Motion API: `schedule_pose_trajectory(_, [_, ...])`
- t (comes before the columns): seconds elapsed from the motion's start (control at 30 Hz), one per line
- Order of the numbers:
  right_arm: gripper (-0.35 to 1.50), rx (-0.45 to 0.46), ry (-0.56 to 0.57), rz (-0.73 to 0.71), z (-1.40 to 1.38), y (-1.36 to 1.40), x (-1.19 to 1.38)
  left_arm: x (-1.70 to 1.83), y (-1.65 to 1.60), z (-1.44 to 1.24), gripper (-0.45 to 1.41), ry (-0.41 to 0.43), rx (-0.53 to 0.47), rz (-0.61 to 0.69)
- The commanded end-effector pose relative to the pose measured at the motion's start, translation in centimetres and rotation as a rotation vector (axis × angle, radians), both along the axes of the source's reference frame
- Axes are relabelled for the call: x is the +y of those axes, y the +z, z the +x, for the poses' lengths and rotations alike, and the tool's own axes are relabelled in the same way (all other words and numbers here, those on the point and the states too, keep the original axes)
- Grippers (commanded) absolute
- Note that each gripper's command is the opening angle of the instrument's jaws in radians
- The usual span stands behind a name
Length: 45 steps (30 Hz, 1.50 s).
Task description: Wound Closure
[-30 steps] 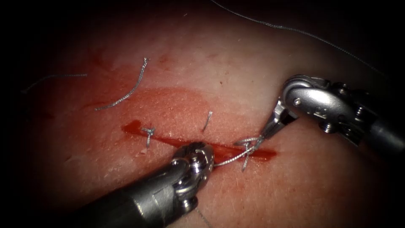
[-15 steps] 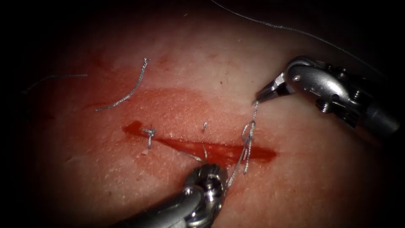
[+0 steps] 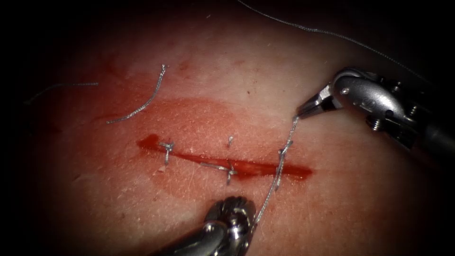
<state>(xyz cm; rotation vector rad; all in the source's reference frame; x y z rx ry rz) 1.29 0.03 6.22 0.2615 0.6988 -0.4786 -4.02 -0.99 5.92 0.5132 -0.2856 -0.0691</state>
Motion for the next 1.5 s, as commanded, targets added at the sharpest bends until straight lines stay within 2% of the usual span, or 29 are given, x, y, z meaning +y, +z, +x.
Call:
schedule_pose_trajectory(0.03, [-0.35, 0.004, 0.01, -0.018, 0.02, -0.05, 0.19, -0.01, -0.01, -0.03, -0.45, 0.006, 0.009, 0.013])
schedule_pose_trajectory(0.2, [-0.35, 0.005, 0.031, -0.024, 0.01, -0.02, 0.26, -0.23, 0.08, 0.09, -0.45, 0.056, 0.064, 0.083])
schedule_pose_trajectory(0.23, [-0.35, 0.006, 0.033, -0.022, 0.03, -0.01, 0.25, -0.41, 0.15, 0.18, -0.45, 0.087, 0.107, 0.133])
schedule_pose_trajectory(0.3, [-0.35, 0.011, 0.036, -0.019, 0.05, -0.01, 0.23, -0.49, 0.18, 0.21, -0.45, 0.096, 0.121, 0.15])
schedule_pose_trajectory(0.4, [-0.35, 0.026, 0.025, 0.0, 0.15, -0.07, 0.04, -0.85, 0.32, 0.37, -0.45, 0.131, 0.193, 0.242])
schedule_pose_trajectory(0.57, [-0.35, 0.029, 0.017, 0.002, 0.07, -0.04, 0.02, -1.02, 0.34, 0.42, -0.45, 0.17, 0.226, 0.306])
schedule_pose_trajectory(0.73, [-0.35, 0.03, 0.024, -0.02, -0.07, 0.05, 0.11, -1.07, 0.37, 0.49, -0.45, 0.186, 0.238, 0.331])
schedule_pose_trajectory(0.87, [-0.35, 0.029, 0.03, -0.03, -0.11, 0.11, 0.16, -1.09, 0.34, 0.43, -0.45, 0.205, 0.216, 0.331])
schedule_pose_trajectory(1.0, [-0.35, 0.031, 0.027, -0.039, -0.11, 0.14, 0.09, -1.08, 0.33, 0.33, -0.45, 0.189, 0.202, 0.311])
schedule_pose_trajectory(1.17, [-0.35, 0.031, 0.032, -0.032, -0.11, 0.07, -0.05, -0.87, 0.34, 0.31, -0.45, 0.148, 0.209, 0.282])
schedule_pose_trajectory(1.23, [-0.35, 0.074, 0.11, 0.033, -0.09, -0.05, -0.23, -0.71, 0.31, 0.29, -0.45, 0.123, 0.192, 0.254])
schedule_pose_trajectory(1.27, [-0.21, 0.084, 0.149, 0.065, -0.08, -0.09, -0.28, -0.7, 0.31, 0.29, -0.45, 0.116, 0.194, 0.251])
schedule_pose_trajectory(1.3, [0.27, 0.122, 0.262, 0.088, -0.06, -0.19, -0.41, -0.67, 0.31, 0.3, -0.45, 0.113, 0.198, 0.236])
schedule_pose_trajectory(1.33, [0.51, 0.125, 0.325, 0.092, -0.05, -0.22, -0.48, -0.66, 0.32, 0.3, -0.45, 0.111, 0.198, 0.228])
schedule_pose_trajectory(1.37, [0.59, 0.122, 0.381, 0.088, -0.03, -0.25, -0.56, -0.62, 0.33, 0.3, -0.45, 0.117, 0.193, 0.21])
schedule_pose_trajectory(1.4, [0.49, 0.127, 0.449, 0.075, 0.0, -0.3, -0.67, -0.59, 0.34, 0.3, -0.45, 0.111, 0.196, 0.196])
schedule_pose_trajectory(1.47, [0.42, 0.159, 0.71, 0.04, 0.1, -0.42, -0.89, -0.47, 0.38, 0.32, -0.42, 0.103, 0.204, 0.168])
schedule_pose_trajectory(1.5, [0.41, 0.205, 0.868, 0.022, 0.15, -0.47, -0.96, -0.41, 0.41, 0.35, -0.2, 0.102, 0.203, 0.162])
